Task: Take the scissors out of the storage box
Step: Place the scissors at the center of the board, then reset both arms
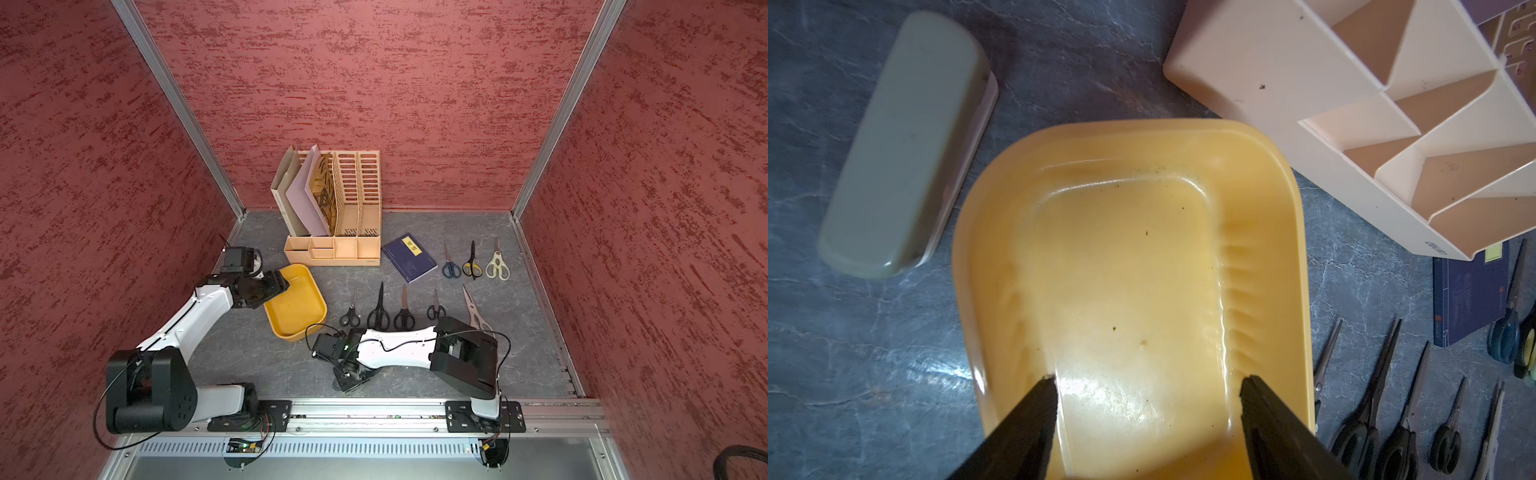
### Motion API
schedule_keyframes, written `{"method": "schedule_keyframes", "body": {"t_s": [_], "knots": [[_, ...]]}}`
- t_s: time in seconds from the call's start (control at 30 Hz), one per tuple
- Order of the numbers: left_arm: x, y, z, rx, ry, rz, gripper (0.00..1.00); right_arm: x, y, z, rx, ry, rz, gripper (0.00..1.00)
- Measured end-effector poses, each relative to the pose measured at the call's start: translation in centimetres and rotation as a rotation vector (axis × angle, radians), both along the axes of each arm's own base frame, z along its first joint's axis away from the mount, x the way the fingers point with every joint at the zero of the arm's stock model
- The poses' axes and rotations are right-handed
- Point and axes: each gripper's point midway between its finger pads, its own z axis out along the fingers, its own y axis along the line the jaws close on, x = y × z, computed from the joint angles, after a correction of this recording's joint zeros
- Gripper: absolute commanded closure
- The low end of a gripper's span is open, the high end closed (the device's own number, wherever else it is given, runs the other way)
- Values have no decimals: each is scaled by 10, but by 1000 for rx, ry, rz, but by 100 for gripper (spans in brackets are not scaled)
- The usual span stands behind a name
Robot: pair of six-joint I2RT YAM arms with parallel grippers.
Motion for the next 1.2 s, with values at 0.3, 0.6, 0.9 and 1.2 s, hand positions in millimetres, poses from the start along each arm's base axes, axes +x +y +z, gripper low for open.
{"method": "schedule_keyframes", "body": {"t_s": [0.3, 0.6, 0.9, 1.2], "knots": [[0, 0, 7, 7, -24, -5, 26, 15, -7, 4, -35, -83, -26, 62], [7, 4, 31, 47, -101, -28, 24, 118, -30, 94, 70, -328, -121, 48], [27, 32, 59, 132, -286, -2, 22, 306, -197, 122, 65, -594, -459, 48], [32, 64, 1, 307, -433, 23, 0, 319, -338, 55, -56, -775, -638, 37]]}}
